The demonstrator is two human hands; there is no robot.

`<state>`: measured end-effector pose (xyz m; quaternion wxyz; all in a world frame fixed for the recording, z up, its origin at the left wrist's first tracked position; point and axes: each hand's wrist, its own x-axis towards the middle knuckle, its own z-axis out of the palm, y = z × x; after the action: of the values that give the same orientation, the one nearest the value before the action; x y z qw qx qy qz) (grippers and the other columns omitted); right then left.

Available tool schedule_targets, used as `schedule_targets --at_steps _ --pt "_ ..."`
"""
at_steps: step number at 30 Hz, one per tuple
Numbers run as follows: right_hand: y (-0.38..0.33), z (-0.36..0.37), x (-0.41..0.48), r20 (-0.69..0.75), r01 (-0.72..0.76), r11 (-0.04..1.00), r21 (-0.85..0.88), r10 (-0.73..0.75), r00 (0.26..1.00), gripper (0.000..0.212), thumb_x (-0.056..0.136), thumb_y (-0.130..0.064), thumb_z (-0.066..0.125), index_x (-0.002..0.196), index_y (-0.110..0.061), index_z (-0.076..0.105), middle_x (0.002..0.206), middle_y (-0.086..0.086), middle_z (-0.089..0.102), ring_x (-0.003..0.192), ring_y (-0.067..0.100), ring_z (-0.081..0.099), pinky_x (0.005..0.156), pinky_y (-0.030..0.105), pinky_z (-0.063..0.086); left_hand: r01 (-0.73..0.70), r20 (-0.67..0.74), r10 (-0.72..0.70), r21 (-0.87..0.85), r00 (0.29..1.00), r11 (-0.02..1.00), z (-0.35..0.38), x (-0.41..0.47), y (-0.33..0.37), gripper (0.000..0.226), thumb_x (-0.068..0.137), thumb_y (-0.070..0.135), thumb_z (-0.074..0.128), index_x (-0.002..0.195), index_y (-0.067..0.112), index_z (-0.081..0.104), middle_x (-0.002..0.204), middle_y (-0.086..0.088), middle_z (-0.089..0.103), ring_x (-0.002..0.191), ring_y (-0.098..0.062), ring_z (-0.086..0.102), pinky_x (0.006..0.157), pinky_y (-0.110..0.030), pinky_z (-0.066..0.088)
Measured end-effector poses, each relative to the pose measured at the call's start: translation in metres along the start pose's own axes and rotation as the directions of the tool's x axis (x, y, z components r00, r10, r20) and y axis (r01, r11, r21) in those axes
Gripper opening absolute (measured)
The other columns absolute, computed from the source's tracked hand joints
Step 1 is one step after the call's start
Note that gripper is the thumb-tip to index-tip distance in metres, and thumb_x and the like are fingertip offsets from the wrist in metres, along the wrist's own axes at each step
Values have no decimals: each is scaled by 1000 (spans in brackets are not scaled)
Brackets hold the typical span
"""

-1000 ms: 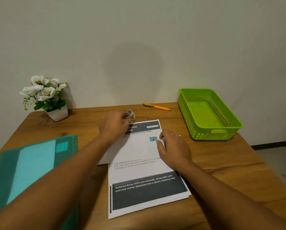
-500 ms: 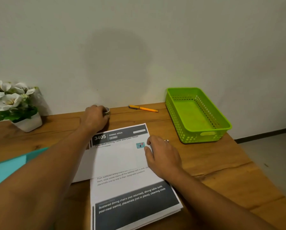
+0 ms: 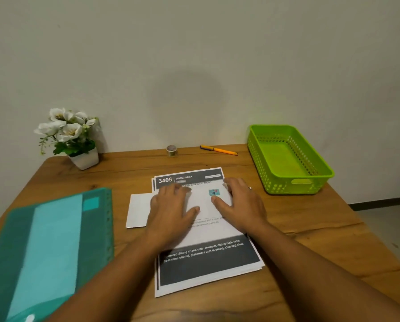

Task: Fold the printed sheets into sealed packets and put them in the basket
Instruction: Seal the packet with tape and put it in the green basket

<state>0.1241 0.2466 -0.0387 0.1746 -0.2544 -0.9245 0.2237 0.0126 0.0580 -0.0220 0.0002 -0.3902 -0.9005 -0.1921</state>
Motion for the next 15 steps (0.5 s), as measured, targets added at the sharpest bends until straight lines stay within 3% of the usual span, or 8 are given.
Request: schedule_targets --at_steps 4,7,10,13,15 --pt "-6 -5 1 72 -16 1000 -11 16 997 69 84 -64 68 142 -36 45 139 -13 57 115 17 59 82 35 52 -23 22 21 87 1000 996 14 -23 -5 68 95 65 31 151 28 42 160 -2 34 147 -24 26 123 -48 18" --pt "-7 -15 8 185 -37 999 32 31 982 72 81 -56 76 143 -35 47 143 -11 57 119 19 59 90 41 56 -25 16 24 109 1000 994 16 -23 -6 67 98 64 29 153 28 40 162 -1 33 149 -22 25 124 -48 16" --pt "-8 -24 18 266 -122 981 152 78 961 73 78 -36 88 142 -28 53 135 -6 60 115 17 60 92 40 58 -41 14 40 112 999 993 17 -23 -6 63 100 62 32 152 28 39 162 0 33 149 -21 24 125 -48 15" --pt "-9 -24 26 279 -226 932 282 145 949 54 81 -15 88 129 -19 62 111 -1 63 105 18 61 84 36 59 -42 11 41 120 999 992 17 -23 -6 63 99 62 31 151 28 41 160 1 35 149 -21 25 125 -49 15" --pt "-11 -25 28 310 -267 899 347 159 937 31 86 -9 82 113 -17 69 98 -2 65 94 18 64 73 30 55 -24 0 25 121 1000 992 17 -24 -5 64 99 63 32 152 28 40 161 1 34 150 -22 24 125 -50 15"
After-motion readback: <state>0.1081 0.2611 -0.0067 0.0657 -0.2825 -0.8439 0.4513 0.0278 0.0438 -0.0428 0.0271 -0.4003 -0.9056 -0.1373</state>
